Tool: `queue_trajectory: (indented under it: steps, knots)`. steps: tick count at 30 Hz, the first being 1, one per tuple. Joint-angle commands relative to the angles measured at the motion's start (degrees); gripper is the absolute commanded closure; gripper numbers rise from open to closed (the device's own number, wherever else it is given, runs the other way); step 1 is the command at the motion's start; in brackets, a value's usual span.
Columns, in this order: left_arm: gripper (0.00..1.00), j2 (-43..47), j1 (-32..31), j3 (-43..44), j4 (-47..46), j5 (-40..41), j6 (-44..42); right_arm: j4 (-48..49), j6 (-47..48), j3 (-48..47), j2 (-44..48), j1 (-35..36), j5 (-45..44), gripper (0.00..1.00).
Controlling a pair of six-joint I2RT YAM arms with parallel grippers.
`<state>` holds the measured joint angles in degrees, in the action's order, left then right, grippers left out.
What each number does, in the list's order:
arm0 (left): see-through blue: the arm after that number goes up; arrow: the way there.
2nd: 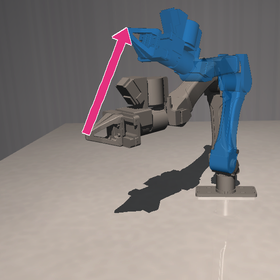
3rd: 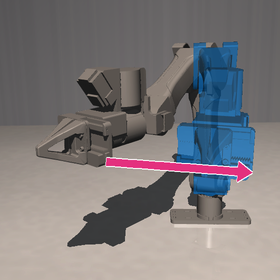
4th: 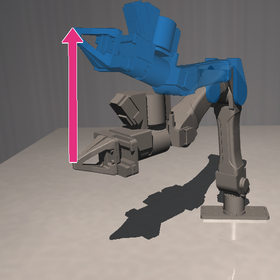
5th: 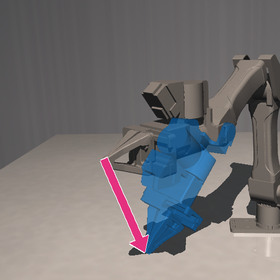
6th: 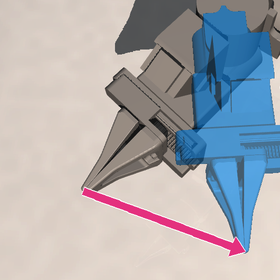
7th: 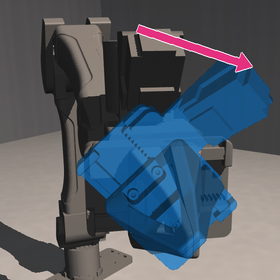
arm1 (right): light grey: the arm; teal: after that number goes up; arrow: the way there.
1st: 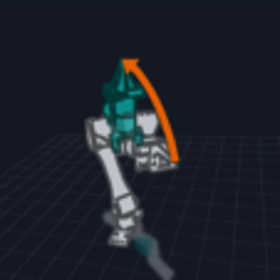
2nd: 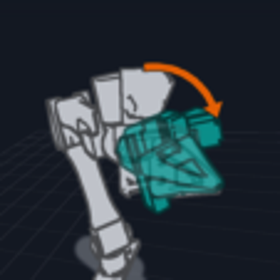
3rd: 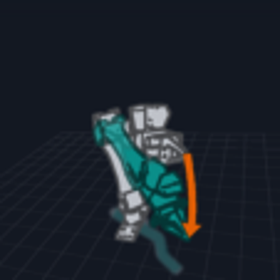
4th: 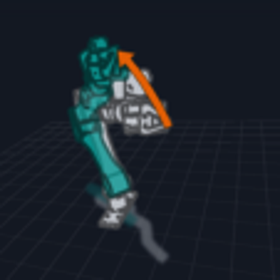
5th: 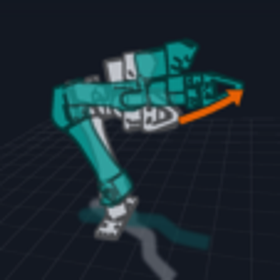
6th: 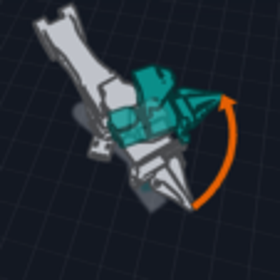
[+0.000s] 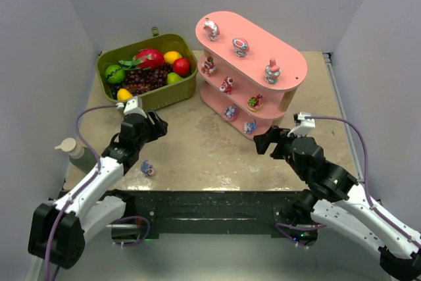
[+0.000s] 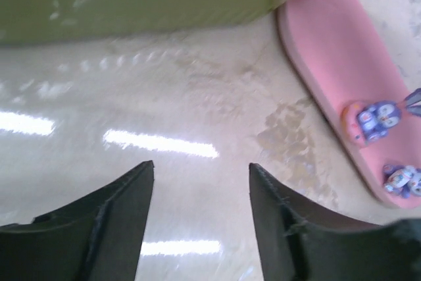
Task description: Place and organize the plastic toys onto the shelf
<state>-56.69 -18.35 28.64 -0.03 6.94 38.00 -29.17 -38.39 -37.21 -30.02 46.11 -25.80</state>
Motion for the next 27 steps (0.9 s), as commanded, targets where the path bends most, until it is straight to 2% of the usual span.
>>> queue_trajectory:
  steps: [1,2,4,5,9,11,13,21,25,27]
  knots:
    - [0.32,8.3,-1.5,-1.7,18.9,5.7,4.4,4.5,1.9,0.0,-0.7,-0.1,2.8,0.06]
    - [0.31,11.5,-3.3,-1.4,23.9,7.2,6.4,4.6,2.3,-0.1,-0.9,-0.1,2.8,0.05]
    - [0.25,15.6,-7.6,-0.2,26.7,10.8,10.6,5.1,2.4,0.0,-0.9,-0.1,3.0,0.05]
    - [0.25,16.3,-9.6,2.1,32.2,11.9,12.2,5.3,2.4,0.2,-1.0,-0.1,3.2,0.05]
    - [0.27,18.4,-10.7,6.1,41.2,15.9,14.6,7.0,2.3,1.2,-1.3,-0.1,4.4,0.05]
    - [0.27,18.2,-11.4,7.0,44.3,15.4,16.2,7.5,2.3,1.3,-1.7,-0.1,4.5,0.05]
    - [0.29,17.5,-11.9,7.7,49.0,16.9,20.5,7.3,2.3,1.0,-2.0,-0.1,4.4,0.05]
    - [0.29,13.5,-13.3,9.8,58.6,23.2,32.0,9.7,1.0,1.8,-1.3,-0.1,6.2,0.05]
    - [0.30,12.8,-13.5,10.6,61.5,24.2,33.8,10.4,0.9,2.0,-3.1,-0.1,7.5,0.05]
    - [0.34,11.9,-13.6,10.3,61.1,23.0,33.3,10.4,0.8,2.0,-3.6,-0.1,7.4,0.05]
